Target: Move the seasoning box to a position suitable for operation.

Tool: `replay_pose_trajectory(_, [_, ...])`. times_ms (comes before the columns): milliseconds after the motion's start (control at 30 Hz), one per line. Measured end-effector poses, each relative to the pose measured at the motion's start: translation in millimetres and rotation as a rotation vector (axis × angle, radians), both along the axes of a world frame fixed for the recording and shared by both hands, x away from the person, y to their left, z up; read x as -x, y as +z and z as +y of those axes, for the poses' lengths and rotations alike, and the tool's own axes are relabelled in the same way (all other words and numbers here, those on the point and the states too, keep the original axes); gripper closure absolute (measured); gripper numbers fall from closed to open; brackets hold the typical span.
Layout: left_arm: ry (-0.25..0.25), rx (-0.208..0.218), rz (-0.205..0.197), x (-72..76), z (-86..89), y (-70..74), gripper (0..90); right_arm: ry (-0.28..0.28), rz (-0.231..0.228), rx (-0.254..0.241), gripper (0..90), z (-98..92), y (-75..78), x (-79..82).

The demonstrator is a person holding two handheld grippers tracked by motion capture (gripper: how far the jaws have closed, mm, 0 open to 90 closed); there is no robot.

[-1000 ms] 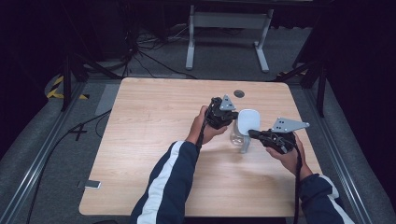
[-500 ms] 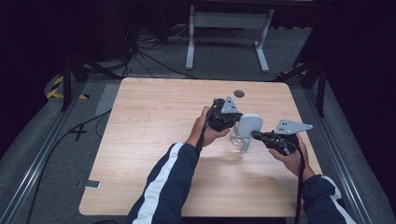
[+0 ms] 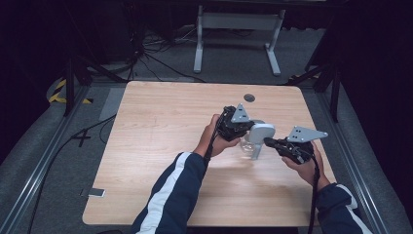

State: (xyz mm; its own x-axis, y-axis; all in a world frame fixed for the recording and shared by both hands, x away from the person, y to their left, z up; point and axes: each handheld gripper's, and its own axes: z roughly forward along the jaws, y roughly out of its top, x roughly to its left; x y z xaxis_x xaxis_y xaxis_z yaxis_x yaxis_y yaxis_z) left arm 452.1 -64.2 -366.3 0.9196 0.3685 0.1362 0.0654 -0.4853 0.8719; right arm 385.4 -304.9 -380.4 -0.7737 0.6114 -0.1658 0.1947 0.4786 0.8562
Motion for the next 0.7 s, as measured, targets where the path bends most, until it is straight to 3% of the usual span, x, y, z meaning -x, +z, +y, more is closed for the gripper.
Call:
replay_pose_trajectory(333, [-0.016,-0.034,0.001,7.8,-5.8,-3.6,87.2,-0.025,-0.010,-0.015,89.6,-11.1,-1.5,6.2])
replay_pose_trajectory(533, [-0.014,-0.031,-0.004,9.6,-5.5,-4.9,85.4,-0.025,-0.013,-0.017,89.3,-12.0,-1.0,6.0])
replay_pose_trajectory(700, [-0.008,-0.035,-0.033,10.6,1.3,1.9,81.5,-0.024,-0.008,-0.021,83.8,-12.9,0.5,6.8])
